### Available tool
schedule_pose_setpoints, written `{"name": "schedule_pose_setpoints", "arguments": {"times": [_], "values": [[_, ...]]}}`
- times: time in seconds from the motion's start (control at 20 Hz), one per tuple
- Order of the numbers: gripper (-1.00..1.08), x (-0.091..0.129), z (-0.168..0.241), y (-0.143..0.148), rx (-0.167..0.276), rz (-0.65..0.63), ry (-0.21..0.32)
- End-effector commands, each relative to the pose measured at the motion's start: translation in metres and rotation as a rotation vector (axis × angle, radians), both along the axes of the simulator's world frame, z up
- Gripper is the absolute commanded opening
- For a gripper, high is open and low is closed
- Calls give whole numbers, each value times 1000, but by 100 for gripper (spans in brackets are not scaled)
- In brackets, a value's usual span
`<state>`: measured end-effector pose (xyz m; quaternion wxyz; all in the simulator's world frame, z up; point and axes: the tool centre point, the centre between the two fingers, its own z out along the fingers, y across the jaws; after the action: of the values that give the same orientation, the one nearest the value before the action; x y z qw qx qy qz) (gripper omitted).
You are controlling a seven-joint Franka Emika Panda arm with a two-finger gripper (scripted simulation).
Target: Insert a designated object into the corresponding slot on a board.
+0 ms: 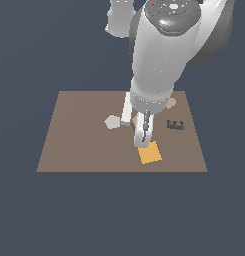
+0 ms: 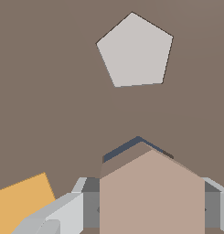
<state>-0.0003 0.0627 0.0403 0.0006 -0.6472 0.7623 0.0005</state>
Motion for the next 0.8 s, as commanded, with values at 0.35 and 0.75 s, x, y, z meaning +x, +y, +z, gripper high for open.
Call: {"name": "schedule_pose_setpoints", "arguments": {"times": [0.35, 0.75], "values": [[-100, 0, -9, -1, 0, 3, 0], [100, 0, -10, -1, 0, 3, 0]]}}
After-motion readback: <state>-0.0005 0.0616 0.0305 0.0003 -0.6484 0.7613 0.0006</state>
